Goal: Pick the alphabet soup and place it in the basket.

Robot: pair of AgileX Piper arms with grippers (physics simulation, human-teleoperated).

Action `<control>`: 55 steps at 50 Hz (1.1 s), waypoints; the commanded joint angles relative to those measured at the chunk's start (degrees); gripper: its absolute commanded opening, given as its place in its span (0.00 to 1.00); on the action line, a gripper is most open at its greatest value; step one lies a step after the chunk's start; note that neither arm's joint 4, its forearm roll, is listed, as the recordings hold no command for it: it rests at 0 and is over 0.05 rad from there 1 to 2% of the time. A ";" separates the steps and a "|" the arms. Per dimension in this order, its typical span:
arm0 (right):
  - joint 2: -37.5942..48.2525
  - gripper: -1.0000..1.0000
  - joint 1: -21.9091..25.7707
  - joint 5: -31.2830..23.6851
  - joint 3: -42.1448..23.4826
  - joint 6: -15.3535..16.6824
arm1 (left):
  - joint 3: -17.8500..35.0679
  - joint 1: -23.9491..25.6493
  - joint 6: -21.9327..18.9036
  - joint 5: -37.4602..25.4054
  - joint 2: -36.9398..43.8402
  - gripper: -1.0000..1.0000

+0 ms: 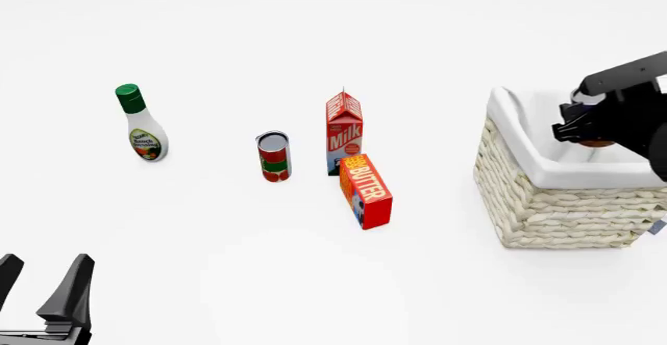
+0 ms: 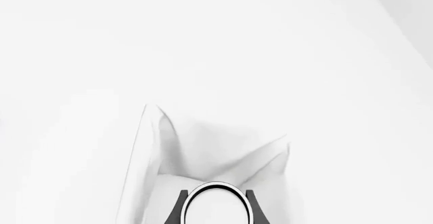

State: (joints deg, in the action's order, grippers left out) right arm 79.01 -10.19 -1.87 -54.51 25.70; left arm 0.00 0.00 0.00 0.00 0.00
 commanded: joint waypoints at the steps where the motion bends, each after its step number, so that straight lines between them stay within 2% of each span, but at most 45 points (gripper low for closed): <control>1: 1.85 0.00 0.25 -0.08 -1.56 -0.46 | 0.00 0.00 0.00 0.00 0.00 1.00; 28: 6.61 0.00 -1.27 -0.42 -4.84 0.73 | 0.00 0.00 0.00 0.00 0.00 1.00; 55: 10.08 0.00 -0.61 0.17 -5.54 1.33 | 0.00 0.00 0.00 0.00 0.00 1.00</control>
State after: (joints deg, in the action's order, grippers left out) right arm 88.31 -10.92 -2.19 -59.55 28.01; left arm 0.00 0.00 0.00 0.00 0.00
